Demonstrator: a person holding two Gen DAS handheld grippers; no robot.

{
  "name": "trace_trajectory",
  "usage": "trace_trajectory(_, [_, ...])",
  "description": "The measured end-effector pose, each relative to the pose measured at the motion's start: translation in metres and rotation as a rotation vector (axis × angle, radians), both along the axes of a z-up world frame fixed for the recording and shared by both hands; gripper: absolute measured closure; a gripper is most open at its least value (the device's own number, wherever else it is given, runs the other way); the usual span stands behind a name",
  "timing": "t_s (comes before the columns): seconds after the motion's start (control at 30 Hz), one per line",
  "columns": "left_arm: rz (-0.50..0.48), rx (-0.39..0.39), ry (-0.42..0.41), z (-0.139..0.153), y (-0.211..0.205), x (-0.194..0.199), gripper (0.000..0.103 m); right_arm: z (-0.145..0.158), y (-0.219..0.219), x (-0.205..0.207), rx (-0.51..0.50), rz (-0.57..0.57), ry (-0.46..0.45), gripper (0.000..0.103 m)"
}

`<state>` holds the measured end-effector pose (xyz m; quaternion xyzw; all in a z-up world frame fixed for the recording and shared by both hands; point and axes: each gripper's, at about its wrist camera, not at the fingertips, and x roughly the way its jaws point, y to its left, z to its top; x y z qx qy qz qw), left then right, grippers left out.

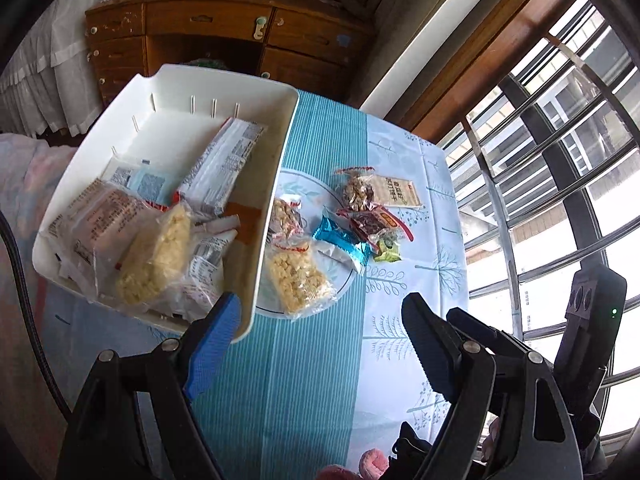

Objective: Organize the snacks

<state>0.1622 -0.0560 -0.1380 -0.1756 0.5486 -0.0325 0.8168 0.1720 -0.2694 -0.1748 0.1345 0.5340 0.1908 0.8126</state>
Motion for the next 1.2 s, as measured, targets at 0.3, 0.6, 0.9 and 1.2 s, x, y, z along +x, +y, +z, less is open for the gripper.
trace_trajectory(0.3, [0.050, 0.052, 0.123, -0.040, -0.041, 0.009, 0.021, -0.015, -0.040, 0.018, 0.026, -0.037, 0.060, 0.029])
trace_trajectory(0.6, [0.237, 0.075, 0.168, -0.081, -0.052, 0.022, 0.021, -0.022, -0.066, 0.048, 0.088, -0.075, 0.119, 0.031])
trace_trajectory(0.9, [0.354, 0.127, 0.136, -0.112, -0.065, 0.037, 0.021, -0.044, -0.076, 0.091, 0.152, -0.091, 0.197, 0.032])
trace_trajectory(1.2, [0.456, 0.210, 0.110, -0.129, -0.067, 0.039, 0.021, -0.086, -0.071, 0.127, 0.174, -0.082, 0.277, 0.043])
